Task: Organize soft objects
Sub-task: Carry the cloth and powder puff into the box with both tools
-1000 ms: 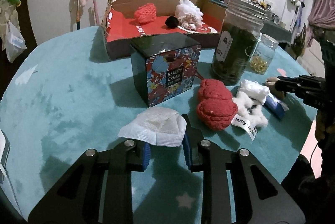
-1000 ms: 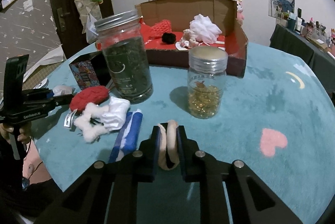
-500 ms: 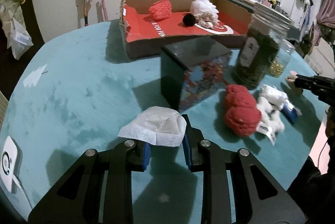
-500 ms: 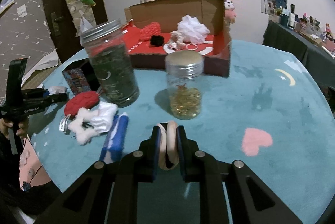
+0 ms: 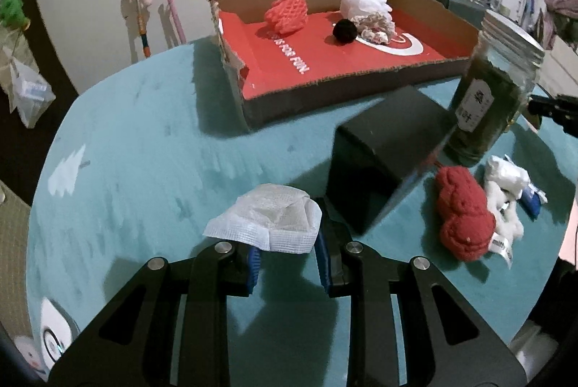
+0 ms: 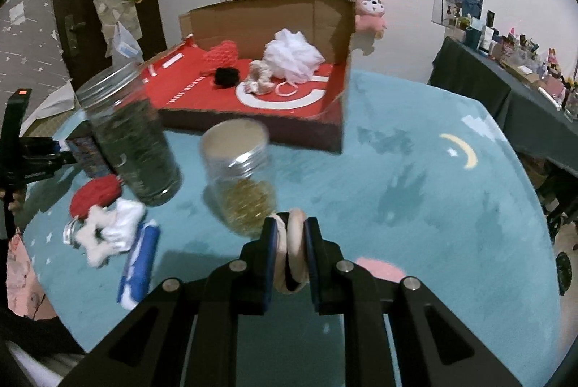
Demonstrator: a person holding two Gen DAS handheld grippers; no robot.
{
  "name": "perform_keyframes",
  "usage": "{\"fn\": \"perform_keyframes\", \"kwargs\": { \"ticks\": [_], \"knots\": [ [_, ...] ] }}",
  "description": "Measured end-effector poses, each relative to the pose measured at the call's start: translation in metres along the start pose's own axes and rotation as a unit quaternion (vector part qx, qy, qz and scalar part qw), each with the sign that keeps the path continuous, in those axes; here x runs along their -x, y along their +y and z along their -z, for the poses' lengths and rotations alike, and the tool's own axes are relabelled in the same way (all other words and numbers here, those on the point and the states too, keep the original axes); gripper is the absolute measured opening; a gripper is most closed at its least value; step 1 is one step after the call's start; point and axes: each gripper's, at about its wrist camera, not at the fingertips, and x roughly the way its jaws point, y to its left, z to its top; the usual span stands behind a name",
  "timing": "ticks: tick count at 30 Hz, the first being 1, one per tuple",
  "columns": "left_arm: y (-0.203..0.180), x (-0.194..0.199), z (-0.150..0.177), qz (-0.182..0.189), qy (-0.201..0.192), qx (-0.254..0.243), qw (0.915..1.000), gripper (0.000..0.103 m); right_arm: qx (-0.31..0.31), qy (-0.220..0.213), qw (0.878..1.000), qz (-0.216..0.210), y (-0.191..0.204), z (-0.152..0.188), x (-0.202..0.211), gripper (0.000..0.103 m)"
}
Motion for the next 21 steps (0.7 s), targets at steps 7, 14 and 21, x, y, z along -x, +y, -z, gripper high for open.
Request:
{"fn": "perform_keyframes", "kwargs": {
  "ticks": [7, 14, 21],
  "knots": [
    [0.011, -0.006, -0.020, 0.010, -0.002, -0.015, 0.9998, 0.023, -0.008, 0.004, 1.000, -0.007, -0.020, -0.021, -0.008, 0.017],
    [0.017, -0.015, -0.038, 0.039, -0.006, -0.024, 0.9990, 0.023, -0.025, 0.007, 0.999, -0.036, -0.034, -0.039, -0.020, 0.017],
    [0.022, -0.022, -0.056, 0.064, -0.008, -0.036, 0.9973, 0.023, -0.030, 0.008, 0.997, -0.067, -0.039, -0.054, -0.027, 0.017]
  ]
}}
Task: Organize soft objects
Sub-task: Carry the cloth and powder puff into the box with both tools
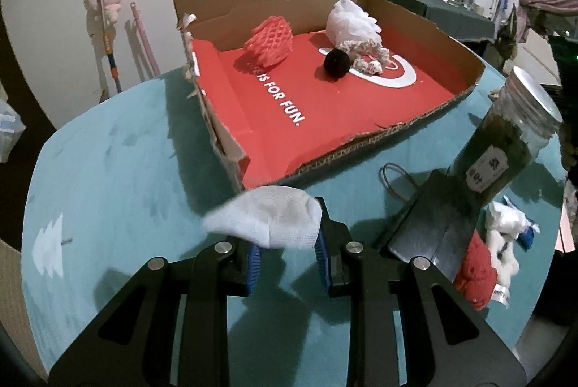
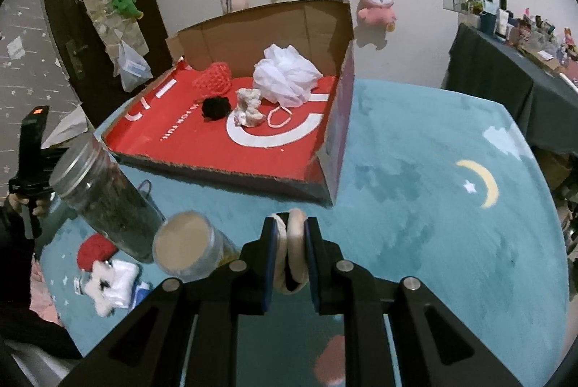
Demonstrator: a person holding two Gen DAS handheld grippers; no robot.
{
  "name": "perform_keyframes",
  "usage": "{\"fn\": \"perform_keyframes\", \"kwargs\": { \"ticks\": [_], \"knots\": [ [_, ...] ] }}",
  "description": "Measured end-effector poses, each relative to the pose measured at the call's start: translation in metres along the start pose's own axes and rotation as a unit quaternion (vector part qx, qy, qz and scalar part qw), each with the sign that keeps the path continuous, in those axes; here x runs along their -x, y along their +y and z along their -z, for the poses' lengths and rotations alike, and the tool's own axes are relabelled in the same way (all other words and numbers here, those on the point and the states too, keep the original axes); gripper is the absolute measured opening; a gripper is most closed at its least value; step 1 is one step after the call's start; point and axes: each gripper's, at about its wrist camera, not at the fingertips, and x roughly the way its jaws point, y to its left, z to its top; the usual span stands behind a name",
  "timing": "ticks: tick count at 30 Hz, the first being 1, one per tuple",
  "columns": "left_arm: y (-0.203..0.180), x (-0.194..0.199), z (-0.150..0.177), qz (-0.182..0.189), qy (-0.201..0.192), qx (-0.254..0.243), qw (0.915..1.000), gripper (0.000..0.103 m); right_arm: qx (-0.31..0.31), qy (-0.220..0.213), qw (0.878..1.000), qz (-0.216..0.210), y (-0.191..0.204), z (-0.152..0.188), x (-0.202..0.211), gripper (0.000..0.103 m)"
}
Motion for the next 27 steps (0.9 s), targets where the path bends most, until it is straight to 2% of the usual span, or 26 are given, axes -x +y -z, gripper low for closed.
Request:
{"fn": "perform_keyframes", "kwargs": {
  "ticks": [8, 21, 27],
  "knots": [
    [-0.001, -0.002, -0.011, 0.028, 0.004, -0.020, 0.9994, 0.023, 0.013, 0.005, 1.000, -0.024, 0.005, -0.017, -0.008, 0.017],
    [-0.007, -0.006, -0.026, 0.042, 0.008, -0.029, 0.9986, 0.023, 0.033, 0.010, 0.998, -0.052, 0.017, -0.039, -0.016, 0.017],
    [-0.008, -0.003, -0.038, 0.053, -0.001, -0.031, 0.9981, 0.023, 0.038, 0.006, 0.997, -0.062, 0.021, -0.049, -0.014, 0.017]
  ]
}}
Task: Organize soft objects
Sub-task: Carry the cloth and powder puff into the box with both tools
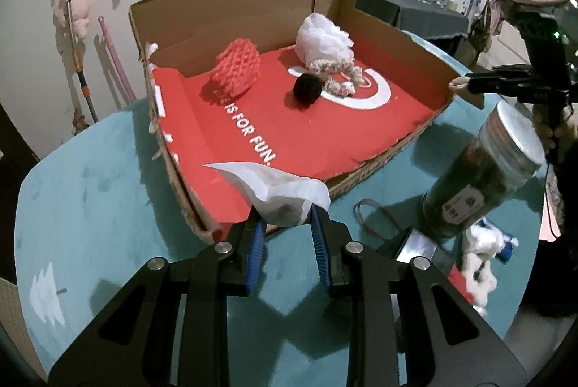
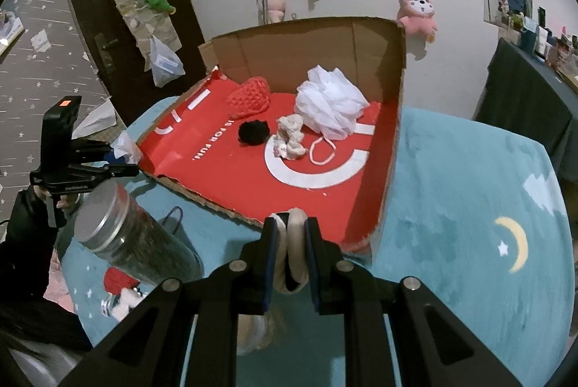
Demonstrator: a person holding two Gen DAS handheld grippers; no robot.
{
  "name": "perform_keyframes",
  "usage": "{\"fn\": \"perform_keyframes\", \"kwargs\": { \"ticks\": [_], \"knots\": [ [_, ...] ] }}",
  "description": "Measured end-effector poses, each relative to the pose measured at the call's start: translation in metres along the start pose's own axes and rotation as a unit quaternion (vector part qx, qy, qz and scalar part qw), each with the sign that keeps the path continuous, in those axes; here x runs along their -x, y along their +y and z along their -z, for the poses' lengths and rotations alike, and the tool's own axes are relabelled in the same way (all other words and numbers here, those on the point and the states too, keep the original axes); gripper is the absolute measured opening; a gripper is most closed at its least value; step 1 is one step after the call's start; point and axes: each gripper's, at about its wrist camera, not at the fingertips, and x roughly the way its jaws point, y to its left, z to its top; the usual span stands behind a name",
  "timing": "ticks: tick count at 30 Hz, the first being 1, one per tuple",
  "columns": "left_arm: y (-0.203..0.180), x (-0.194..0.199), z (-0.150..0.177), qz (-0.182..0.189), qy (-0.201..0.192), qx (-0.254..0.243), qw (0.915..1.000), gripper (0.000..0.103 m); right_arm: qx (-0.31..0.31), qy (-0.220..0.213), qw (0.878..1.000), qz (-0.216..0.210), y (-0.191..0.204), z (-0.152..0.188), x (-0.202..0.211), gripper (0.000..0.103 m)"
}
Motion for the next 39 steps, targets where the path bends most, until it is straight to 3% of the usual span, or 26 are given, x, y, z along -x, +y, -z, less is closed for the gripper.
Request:
{"fn": "perform_keyframes", "kwargs": {
  "ticks": [10, 18, 26, 30, 39],
  "knots": [
    [-0.014, -0.026, -0.038, 0.032, 0.024, -0.029, 0.9988, 0.023, 0.033, 0.036, 0.999, 0.006, 0.013, -0.037, -0.039, 0.017],
    [-0.018, -0.069, -0.060, 0.039, 0.073, -0.039, 0.9958, 0.023, 0.052, 0.089, 0.994, 0.037, 0.013, -0.057, -0.088, 0.017],
    [-0.009, -0.103, -0.063, 0.007, 0.124, -0.027, 0.9919, 0.023, 0.060, 0.134, 0.985, 0.088, 0.003, -0.061, -0.121, 0.017],
    [-0.005, -0.107, -0.061, -0.003, 0.128, -0.022, 0.9915, 0.023, 0.058, 0.135, 0.985, 0.089, 0.000, -0.061, -0.122, 0.018],
    [-0.006, -0.112, -0.063, -0.016, 0.121, -0.018, 0.9923, 0.024, 0.065, 0.140, 0.984, 0.092, 0.002, -0.059, -0.126, 0.033]
  ]
}}
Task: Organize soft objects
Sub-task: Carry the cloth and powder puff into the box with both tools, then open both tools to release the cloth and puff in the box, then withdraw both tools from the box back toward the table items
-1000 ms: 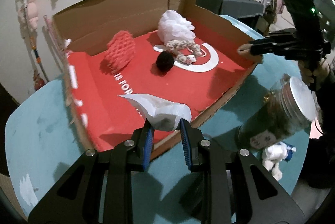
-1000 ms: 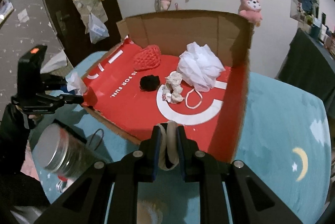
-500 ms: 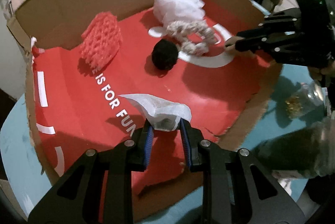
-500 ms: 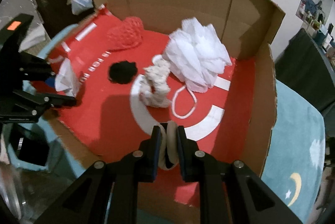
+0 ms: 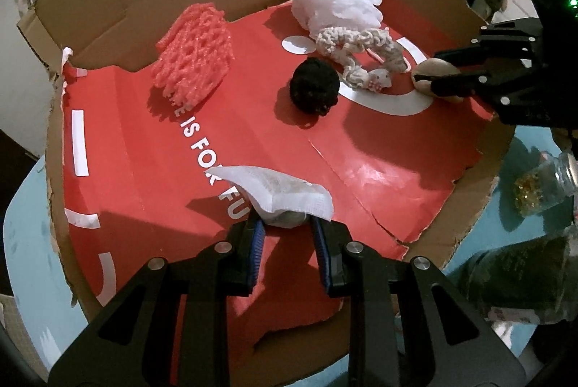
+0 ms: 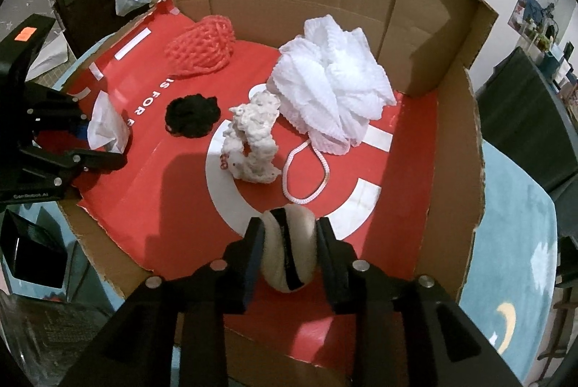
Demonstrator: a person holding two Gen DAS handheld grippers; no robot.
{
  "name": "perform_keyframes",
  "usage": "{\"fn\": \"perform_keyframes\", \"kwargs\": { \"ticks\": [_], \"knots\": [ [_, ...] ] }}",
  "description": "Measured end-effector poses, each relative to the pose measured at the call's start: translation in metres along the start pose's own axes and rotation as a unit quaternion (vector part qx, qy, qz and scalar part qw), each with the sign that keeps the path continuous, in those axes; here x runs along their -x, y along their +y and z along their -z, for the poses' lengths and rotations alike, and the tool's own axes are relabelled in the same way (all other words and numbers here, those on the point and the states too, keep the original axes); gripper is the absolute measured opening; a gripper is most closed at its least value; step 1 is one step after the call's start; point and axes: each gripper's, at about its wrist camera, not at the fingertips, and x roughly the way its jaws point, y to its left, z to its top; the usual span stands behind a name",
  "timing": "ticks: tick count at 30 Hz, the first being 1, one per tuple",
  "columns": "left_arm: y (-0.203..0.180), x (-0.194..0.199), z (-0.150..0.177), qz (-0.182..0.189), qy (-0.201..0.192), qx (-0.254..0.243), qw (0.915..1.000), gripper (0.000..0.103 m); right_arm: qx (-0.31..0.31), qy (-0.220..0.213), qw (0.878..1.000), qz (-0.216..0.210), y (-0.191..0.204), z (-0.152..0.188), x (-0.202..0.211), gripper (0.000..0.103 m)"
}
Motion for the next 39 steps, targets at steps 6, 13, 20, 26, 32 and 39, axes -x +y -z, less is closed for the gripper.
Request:
{"fn": "perform_keyframes", "kwargs": {
  "ticks": [6, 13, 20, 26, 32, 39],
  "knots": [
    [-0.005, 0.002, 0.001, 0.006, 0.002, 0.001, 1.0000, 0.056, 0.015, 0.003, 1.000, 0.004, 0.008, 0.000, -0.002, 0.048],
    [-0.008, 0.012, -0.002, 0.007, -0.019, 0.002, 0.9998, 0.071, 0.012, -0.007, 1.000, 0.006, 0.007, 0.001, 0.006, 0.053],
    [-0.010, 0.038, -0.003, -0.002, -0.052, 0.017, 0.9985, 0.071, -0.002, -0.038, 0.999, 0.005, 0.005, 0.003, 0.036, 0.071],
    [-0.025, 0.079, 0.007, -0.008, -0.101, 0.030, 0.9944, 0.075, -0.015, -0.080, 0.997, 0.005, 0.010, 0.011, 0.078, 0.082],
    [-0.053, 0.116, 0.029, -0.012, -0.150, 0.031, 0.9881, 0.076, -0.019, -0.133, 0.991, 0.012, 0.027, 0.030, 0.132, 0.093],
    [-0.086, 0.154, 0.065, -0.030, -0.214, 0.046, 0.9753, 0.081, -0.013, -0.198, 0.980, 0.027, 0.057, 0.070, 0.190, 0.103]
  ]
}}
